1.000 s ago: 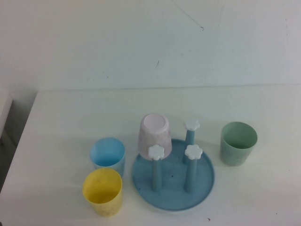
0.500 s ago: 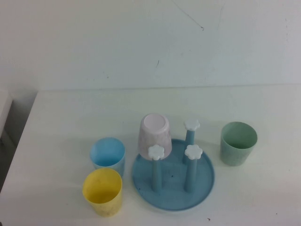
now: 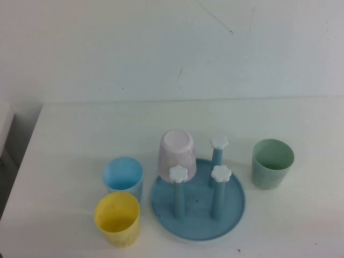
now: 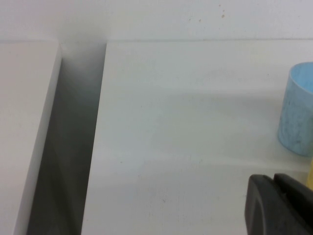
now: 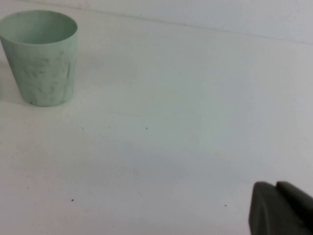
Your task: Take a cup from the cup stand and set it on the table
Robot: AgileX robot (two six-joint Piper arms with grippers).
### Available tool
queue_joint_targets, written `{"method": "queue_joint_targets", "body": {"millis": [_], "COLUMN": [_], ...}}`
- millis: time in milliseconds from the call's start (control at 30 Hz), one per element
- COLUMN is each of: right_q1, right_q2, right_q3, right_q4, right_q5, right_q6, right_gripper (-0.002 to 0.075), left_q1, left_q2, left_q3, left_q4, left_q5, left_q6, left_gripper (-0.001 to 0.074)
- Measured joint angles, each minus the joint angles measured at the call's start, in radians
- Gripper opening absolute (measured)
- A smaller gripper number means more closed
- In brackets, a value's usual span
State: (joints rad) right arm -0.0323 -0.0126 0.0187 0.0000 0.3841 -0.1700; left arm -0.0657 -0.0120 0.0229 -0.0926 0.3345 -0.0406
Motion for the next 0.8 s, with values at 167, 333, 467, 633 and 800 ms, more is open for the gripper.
{"method": "queue_joint_targets", "body": {"millis": [167,333,467,633,800], "right_q1": [0.0,0.0,0.0,0.0,0.0], "right_q2": [0.0,0.0,0.0,0.0,0.0], "right_q3": [0.0,0.007,0.009,0.009,0.009], "right_q4": [0.0,0.0,0.0,0.0,0.0], "right_q5": [0.0,-0.036,-0.207,-0.528,-0.812], "right_q6": [0.0,-0.002,-0.005,-0.009,-0.01], "right_gripper": [-0.0003,-0.0003,-0.0003,-0.0003,-0.0003], "left_q1": [0.0,0.0,0.0,0.0,0.0], "left_q2": [0.0,0.0,0.0,0.0,0.0], "left_q3": [0.0,0.004,0.005,0.005,0.005], "left_q4": [0.0,0.0,-0.009,-0.048,-0.056], "left_q5": [0.0,-0.046,-0.208,-0.389,-0.469], "left_q6": [0.0,0.0,-0.002,-0.013,-0.015], "left_gripper": [-0.0002,-0.0002,-0.0002,-0.0002,-0.0002]}}
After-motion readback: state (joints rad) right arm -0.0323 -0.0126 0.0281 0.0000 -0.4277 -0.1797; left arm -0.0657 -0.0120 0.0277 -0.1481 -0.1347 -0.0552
